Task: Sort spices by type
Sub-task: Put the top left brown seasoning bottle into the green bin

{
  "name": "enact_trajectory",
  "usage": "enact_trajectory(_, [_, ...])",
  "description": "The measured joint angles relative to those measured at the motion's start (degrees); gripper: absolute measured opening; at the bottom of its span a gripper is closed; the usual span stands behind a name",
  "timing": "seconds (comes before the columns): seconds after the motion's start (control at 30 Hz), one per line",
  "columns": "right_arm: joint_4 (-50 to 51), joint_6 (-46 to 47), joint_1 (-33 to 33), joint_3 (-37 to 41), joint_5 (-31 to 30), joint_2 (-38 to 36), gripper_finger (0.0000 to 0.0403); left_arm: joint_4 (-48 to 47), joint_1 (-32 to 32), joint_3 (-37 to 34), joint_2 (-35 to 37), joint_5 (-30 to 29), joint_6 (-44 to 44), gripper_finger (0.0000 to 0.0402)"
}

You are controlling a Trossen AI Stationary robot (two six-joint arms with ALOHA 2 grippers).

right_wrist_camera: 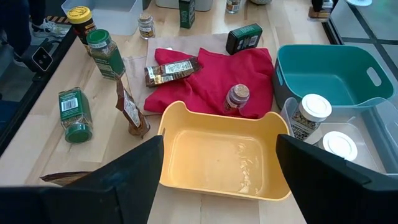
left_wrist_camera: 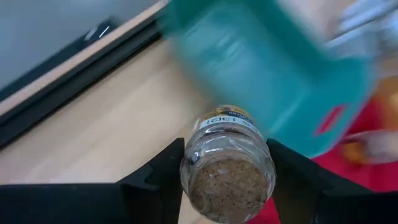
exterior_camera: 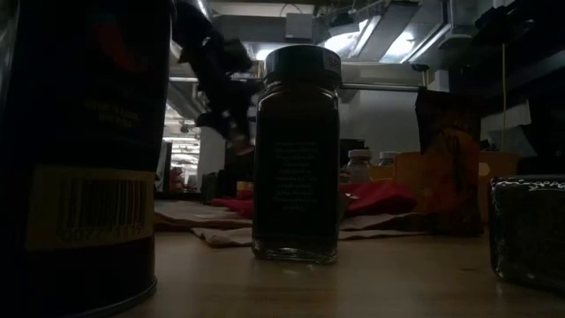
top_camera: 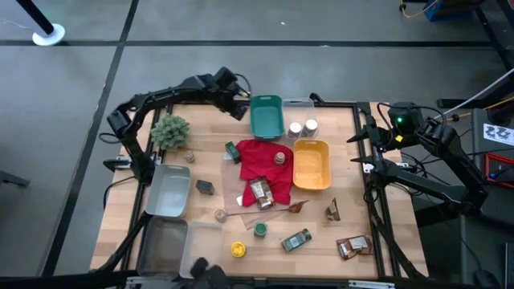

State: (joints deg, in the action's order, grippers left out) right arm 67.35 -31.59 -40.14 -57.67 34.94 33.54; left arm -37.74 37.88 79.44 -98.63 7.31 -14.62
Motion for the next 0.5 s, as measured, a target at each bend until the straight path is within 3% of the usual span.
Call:
enact_trajectory(0.23, [0.00, 0.00, 0.00, 0.00, 0.00, 0.00, 0.0310, 11.62, -5.82, 0.04, -1.55, 0.24, -1.20, 0.0172])
enact_trajectory(0.5, [0.02, 0.00, 0.00, 0.00, 0.00, -0.01, 0.0310, 14.42, -9.49, 0.04, -2.32, -1.34, -1.93, 0.0172])
